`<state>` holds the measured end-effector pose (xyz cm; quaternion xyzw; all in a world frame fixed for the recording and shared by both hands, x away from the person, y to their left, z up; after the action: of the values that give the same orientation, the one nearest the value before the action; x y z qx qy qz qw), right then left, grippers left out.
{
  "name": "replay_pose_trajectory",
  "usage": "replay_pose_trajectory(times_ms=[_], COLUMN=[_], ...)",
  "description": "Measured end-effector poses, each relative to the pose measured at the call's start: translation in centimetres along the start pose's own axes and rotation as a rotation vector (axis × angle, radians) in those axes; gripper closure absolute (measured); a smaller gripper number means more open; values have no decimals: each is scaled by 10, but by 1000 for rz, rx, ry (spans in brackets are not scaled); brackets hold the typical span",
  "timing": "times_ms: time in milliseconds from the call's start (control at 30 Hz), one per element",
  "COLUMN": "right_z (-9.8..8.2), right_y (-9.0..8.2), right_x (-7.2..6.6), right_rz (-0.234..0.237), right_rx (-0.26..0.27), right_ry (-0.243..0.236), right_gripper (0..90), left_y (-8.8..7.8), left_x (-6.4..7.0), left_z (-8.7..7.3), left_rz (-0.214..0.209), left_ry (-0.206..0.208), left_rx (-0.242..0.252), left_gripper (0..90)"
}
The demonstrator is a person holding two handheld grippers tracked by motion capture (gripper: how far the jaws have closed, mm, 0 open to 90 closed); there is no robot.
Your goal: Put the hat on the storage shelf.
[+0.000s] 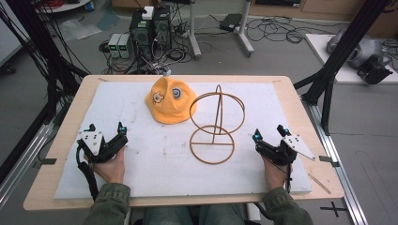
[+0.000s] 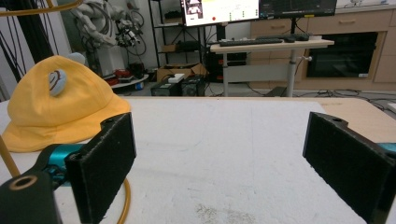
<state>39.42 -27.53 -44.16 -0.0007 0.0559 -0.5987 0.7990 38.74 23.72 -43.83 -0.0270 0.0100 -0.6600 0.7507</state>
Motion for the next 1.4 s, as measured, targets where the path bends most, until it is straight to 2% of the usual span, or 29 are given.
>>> replay_pose_trajectory(times_ms=[400,500,600,633,667,767,800,833,900,933,967,1000,1033,1067,1100,1133,1167,1233,1333,1400], right_z=[0,0,1,1,1,1,1,1,0,0,0,0,0,0,0,0,0,-1,-1,-1], right_y=[-1,-1,-1,-1,-1,-1,0,0,1,1,1,1,1,1,1,1,1,1,2,2], right_x=[0,1,2,3,3,3,3,2,0,0,0,-1,-1,-1,-2,-2,-2,-2,-2,-2], right_rz=[2,-1,-8,-10,-10,-10,-7,-4,3,7,7,8,11,11,13,13,15,15,16,18], right_rx=[-1,0,6,5,5,5,5,3,-3,-1,-1,2,0,0,-5,-5,-5,-5,-7,-9], right_ry=[3,-1,7,6,6,20,25,18,16,12,12,8,6,7,16,13,12,10,7,8], right_gripper=[92,92,92,92,92,92,92,92,92,92,92,92,92,92,92,92,92,92,92,92], left_y=[1,0,-2,0,0,5,11,11,19,27,27,31,43,43,56,63,63,76,91,104], left_x=[1,3,9,16,16,28,36,36,46,56,56,61,73,73,86,94,94,108,127,143], left_z=[-1,3,17,31,31,51,64,64,76,87,87,91,96,96,95,94,94,88,77,61], left_rz=[-5,-21,-45,-76,-76,-98,-119,-119,-143,-165,-165,-177,-205,-205,-235,-253,-253,-277,-288,-293], left_ry=[3,-19,11,13,13,6,3,3,-8,-1,-1,6,14,14,21,17,17,15,5,-15], left_rx=[-3,0,18,12,12,20,2,2,-21,-44,-44,-60,-116,-116,-199,-233,-233,-295,-324,-326], left_gripper=[112,112,112,112,113,122,134,135,136,135,134,134,133,133,133,133,133,133,133,134])
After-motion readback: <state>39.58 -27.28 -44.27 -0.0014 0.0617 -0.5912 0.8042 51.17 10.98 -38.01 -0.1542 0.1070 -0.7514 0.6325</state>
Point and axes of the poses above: each handheld gripper's, and its own axes: y roughly forward along the jaws, z roughly out of its top, x roughly to its right, the point moved 9 cm from there along y, roughly forward along the jaws, and after that the axes turned 1 degree about z, right-handed, at the moved point
